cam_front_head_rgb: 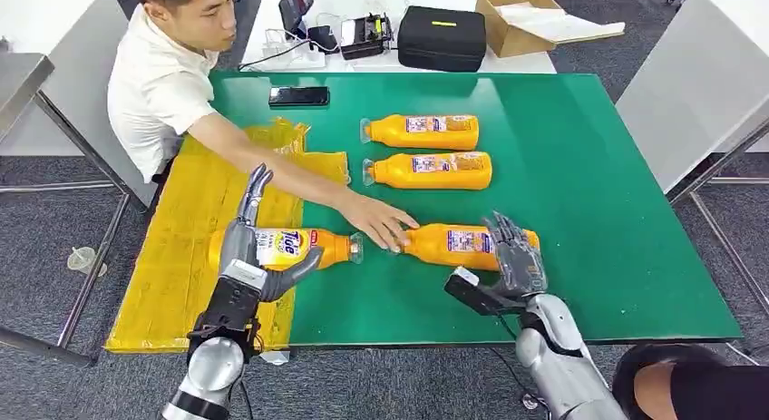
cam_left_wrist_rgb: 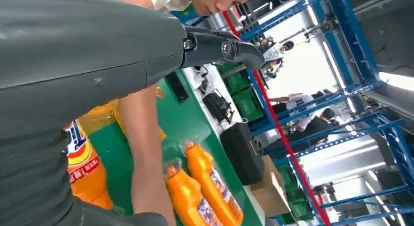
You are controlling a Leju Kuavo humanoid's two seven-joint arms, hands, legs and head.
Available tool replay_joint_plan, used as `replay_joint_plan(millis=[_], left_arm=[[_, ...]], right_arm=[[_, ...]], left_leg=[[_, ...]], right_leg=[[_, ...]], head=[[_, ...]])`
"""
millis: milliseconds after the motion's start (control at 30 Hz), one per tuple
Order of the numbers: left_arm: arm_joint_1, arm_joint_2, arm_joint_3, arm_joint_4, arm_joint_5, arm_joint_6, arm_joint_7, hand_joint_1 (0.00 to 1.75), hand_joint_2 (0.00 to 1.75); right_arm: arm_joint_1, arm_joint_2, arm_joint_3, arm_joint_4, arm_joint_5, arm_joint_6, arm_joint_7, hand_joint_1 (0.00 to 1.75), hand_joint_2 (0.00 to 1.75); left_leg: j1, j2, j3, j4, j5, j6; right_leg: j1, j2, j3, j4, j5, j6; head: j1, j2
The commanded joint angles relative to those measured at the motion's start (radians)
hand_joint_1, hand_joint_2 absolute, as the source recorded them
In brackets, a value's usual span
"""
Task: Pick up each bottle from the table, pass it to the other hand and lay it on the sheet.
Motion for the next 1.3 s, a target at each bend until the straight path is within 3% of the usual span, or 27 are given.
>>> replay_joint_plan(millis=[33, 300, 567, 733, 900, 1300], left_arm=[[-0.015, 0.009, 0.0, 0.02, -0.005, 0.003, 0.005, 0.0, 1.75], [-0.02, 0.013, 0.001, 0.024, -0.011, 0.009, 0.003, 0.0, 1.75], [-0.016, 0.012, 0.009, 0.018, -0.019, 0.015, 0.004, 0.0, 1.75], [-0.016, 0.019, -0.001, 0.017, -0.028, 0.016, 0.004, 0.0, 1.75], [-0.012, 0.026, 0.002, 0.02, -0.032, 0.022, 0.009, 0.0, 1.75], [-0.014, 0.026, 0.001, 0.024, -0.033, 0.022, 0.009, 0.0, 1.75]], right_arm=[[-0.136, -0.089, 0.184, 0.08, 0.116, 0.068, 0.113, 0.0, 1.75], [-0.196, -0.109, 0.229, 0.124, 0.101, 0.126, 0.125, 0.0, 1.75], [-0.249, -0.11, 0.277, 0.138, 0.146, 0.111, 0.171, 0.0, 1.75], [-0.246, -0.125, 0.281, 0.137, 0.083, 0.176, 0.146, 0.0, 1.75], [-0.266, -0.161, 0.31, 0.21, 0.05, 0.288, 0.194, 0.0, 1.75], [-0.27, -0.161, 0.315, 0.213, 0.049, 0.29, 0.194, 0.0, 1.75]], left_leg=[[-0.001, 0.005, 0.002, 0.001, -0.001, 0.001], [0.0, 0.003, 0.003, 0.0, -0.001, 0.0], [0.0, 0.004, 0.003, 0.001, -0.001, 0.0], [0.0, 0.004, 0.004, 0.001, -0.001, 0.0], [-0.001, 0.002, 0.003, 0.0, -0.001, 0.001], [0.0, 0.002, 0.004, 0.0, -0.001, 0.0]], right_leg=[[0.0, 0.003, 0.001, 0.0, 0.0, -0.002], [0.0, 0.002, 0.002, 0.0, 0.0, -0.003], [0.0, 0.003, 0.002, 0.0, 0.0, -0.003], [0.001, 0.002, 0.003, 0.0, 0.0, -0.003], [0.0, 0.001, 0.003, 0.0, -0.001, -0.002], [0.001, 0.001, 0.004, -0.001, 0.0, -0.003]], head=[[0.0, 0.0], [0.0, 0.0], [0.0, 0.0], [0.0, 0.0], [0.0, 0.0], [0.0, 0.0]])
